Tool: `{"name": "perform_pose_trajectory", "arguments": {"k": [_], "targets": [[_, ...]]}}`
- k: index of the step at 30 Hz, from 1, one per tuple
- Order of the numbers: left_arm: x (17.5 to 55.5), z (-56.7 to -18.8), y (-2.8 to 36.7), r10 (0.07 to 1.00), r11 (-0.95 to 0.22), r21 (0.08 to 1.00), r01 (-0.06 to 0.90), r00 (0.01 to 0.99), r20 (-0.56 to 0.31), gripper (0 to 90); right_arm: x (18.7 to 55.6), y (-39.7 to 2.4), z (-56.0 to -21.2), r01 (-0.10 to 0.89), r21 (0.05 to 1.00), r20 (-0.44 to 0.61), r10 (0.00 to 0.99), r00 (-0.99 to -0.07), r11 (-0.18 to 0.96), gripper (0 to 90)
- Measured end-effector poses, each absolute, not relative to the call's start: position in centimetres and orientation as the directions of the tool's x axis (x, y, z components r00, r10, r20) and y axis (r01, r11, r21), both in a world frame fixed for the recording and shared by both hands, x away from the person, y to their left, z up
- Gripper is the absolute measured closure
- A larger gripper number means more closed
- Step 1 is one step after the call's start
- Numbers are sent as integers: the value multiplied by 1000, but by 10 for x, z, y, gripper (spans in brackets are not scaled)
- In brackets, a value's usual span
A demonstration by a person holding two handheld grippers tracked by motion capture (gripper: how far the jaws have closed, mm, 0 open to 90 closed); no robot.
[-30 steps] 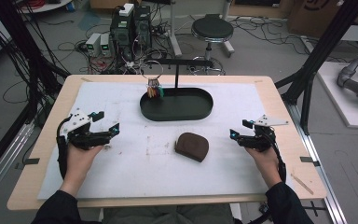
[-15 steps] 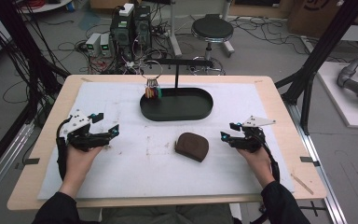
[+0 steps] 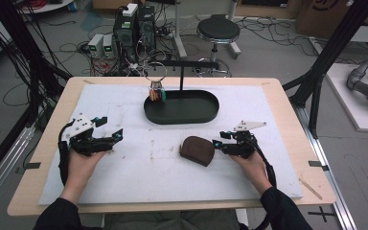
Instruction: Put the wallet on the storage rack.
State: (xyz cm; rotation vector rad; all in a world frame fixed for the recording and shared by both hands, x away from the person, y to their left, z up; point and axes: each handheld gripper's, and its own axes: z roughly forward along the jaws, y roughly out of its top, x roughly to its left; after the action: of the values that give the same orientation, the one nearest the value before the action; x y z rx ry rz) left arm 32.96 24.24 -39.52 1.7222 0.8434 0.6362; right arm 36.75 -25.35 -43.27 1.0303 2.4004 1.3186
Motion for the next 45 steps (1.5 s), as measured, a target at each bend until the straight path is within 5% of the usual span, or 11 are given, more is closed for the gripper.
{"name": "perform_pose_trajectory", "arguments": {"k": [7, 12, 21, 31, 45], "targets": [[330, -396, 238, 781, -182, 958, 223, 625, 3, 224, 374, -248, -443, 551, 755, 244, 627, -740, 356, 470], [331, -396, 235, 774, -199, 954, 224, 633, 12, 227, 377, -250, -444, 578, 742, 324, 573, -753, 340, 685], [332, -395, 226, 759, -211, 952, 222, 650, 16, 231, 372, -249, -437, 529, 769, 274, 564, -779, 358, 854], [334, -393, 210, 720, -220, 952, 213, 694, 11, 231, 352, -239, -413, 331, 862, 121, 477, -871, 384, 883], [344, -397, 158, 566, -238, 945, 222, 823, -51, 233, 345, -239, -403, 242, 889, 66, 414, -908, 388, 885]]}}
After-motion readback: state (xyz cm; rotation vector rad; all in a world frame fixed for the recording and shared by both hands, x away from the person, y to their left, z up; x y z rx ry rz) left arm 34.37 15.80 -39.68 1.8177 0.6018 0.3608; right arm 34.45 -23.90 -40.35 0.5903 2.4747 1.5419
